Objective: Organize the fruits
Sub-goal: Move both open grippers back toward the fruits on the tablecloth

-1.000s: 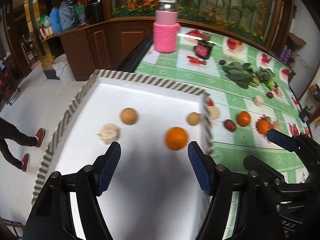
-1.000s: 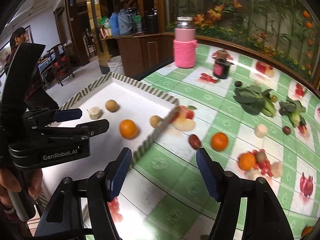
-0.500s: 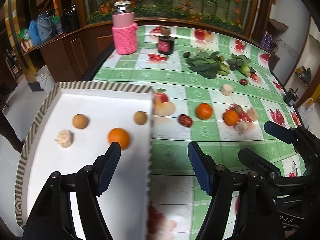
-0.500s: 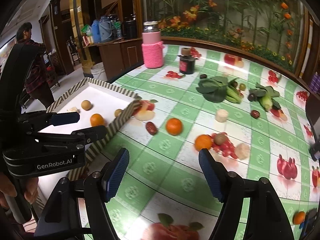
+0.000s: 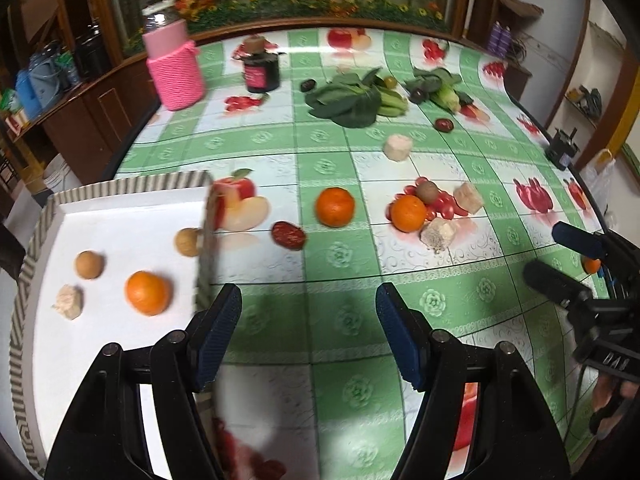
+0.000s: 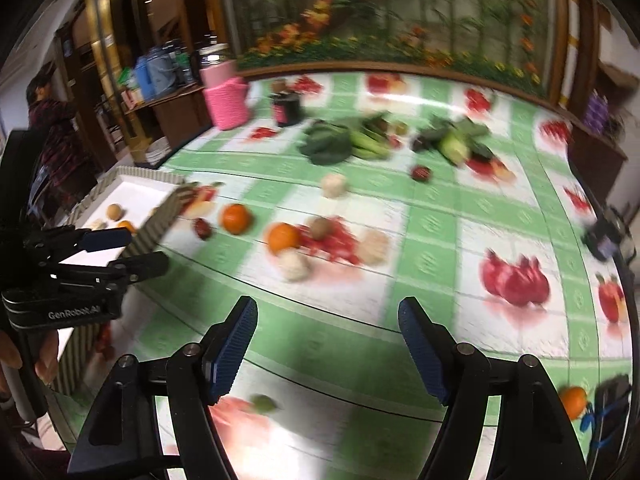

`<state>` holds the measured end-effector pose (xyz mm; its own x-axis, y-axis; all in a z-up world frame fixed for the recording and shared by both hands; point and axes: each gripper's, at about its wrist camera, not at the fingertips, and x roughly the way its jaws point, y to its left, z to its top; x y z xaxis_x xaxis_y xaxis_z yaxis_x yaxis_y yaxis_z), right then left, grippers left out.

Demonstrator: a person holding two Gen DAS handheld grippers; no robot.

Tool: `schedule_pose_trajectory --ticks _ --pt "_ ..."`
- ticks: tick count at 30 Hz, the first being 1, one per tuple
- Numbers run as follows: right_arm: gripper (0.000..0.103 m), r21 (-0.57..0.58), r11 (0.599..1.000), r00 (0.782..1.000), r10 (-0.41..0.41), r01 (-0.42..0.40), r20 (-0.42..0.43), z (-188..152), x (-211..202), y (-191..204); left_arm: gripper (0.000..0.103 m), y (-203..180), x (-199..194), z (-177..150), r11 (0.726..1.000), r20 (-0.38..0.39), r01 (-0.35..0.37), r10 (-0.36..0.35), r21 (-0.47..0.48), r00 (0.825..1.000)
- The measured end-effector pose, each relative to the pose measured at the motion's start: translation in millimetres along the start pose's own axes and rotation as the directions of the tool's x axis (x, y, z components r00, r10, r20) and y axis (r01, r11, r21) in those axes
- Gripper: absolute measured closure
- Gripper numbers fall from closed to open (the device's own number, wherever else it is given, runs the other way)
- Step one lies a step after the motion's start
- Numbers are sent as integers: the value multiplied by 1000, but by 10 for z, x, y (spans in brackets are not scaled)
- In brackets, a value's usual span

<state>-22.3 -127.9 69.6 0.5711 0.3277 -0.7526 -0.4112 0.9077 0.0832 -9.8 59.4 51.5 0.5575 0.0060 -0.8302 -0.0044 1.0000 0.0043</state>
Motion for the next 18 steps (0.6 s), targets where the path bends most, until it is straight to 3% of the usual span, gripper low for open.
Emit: schedule_pose_trajectory --ticks 7,10,16,18 --pt "29 34 997 997 76 -75 -33 22 142 -240 34 -164 174 115 999 -23 16 -16 39 1000" --pt "36 1 992 991 129 -129 -47 80 276 -117 34 -152 175 133 999 -21 11 -10 46 1000" --pt "54 -87 985 985 139 -149 -106 170 600 143 34 44 186 198 1000 -14 -11 11 18 1000" --pt "54 -92 984 983 142 -153 -112 214 672 173 34 84 206 212 1000 -17 -14 14 15 1000"
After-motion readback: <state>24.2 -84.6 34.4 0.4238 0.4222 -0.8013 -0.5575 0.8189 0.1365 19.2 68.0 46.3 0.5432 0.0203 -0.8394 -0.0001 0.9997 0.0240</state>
